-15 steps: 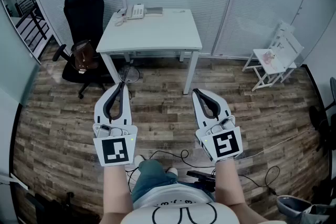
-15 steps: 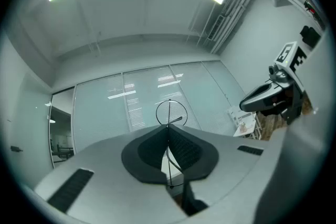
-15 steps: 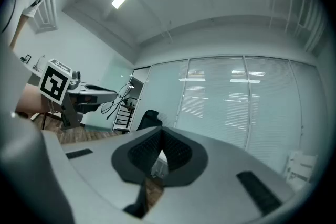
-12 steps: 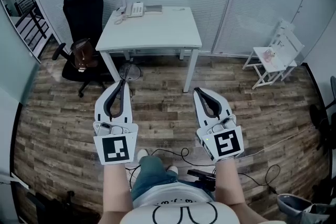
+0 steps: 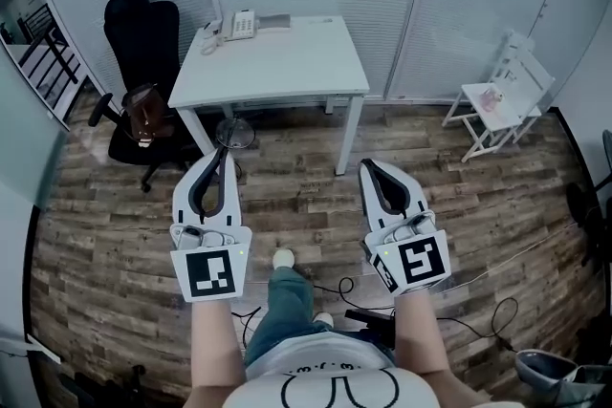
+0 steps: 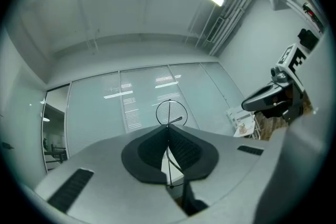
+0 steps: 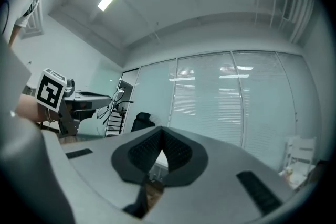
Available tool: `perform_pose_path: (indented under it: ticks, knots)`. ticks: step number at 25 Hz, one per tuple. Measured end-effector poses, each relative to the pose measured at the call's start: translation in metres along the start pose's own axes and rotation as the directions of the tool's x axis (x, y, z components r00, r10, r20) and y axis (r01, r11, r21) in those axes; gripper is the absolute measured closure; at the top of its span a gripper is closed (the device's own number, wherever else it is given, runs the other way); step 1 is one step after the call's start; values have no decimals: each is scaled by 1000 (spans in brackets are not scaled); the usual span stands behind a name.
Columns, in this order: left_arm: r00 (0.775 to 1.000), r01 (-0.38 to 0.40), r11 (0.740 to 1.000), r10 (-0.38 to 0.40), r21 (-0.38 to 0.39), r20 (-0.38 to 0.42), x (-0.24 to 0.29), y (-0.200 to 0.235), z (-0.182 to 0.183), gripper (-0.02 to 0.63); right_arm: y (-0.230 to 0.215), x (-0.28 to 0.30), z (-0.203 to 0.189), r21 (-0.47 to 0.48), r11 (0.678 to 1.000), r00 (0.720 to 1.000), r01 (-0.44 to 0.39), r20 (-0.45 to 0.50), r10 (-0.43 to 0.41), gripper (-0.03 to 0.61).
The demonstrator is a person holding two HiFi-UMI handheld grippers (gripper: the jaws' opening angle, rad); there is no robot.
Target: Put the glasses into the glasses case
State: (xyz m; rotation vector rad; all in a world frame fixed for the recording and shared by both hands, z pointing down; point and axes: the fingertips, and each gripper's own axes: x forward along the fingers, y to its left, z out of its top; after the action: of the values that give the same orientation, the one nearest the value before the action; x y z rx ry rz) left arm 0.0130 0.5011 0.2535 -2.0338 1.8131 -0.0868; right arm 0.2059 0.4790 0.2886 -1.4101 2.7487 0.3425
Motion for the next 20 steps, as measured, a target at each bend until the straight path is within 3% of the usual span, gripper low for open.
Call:
perform_pose_path:
  ticks: [6, 20]
  knots:
    - [1000, 18, 1000, -18, -8, -8, 61, 30, -36, 592, -10, 73, -19, 1, 1000, 1000, -3, -30, 3, 568]
    - [999, 43, 997, -44, -69, -16, 241, 148, -128, 592, -23, 301, -36, -63, 998, 998, -21, -61, 17, 568]
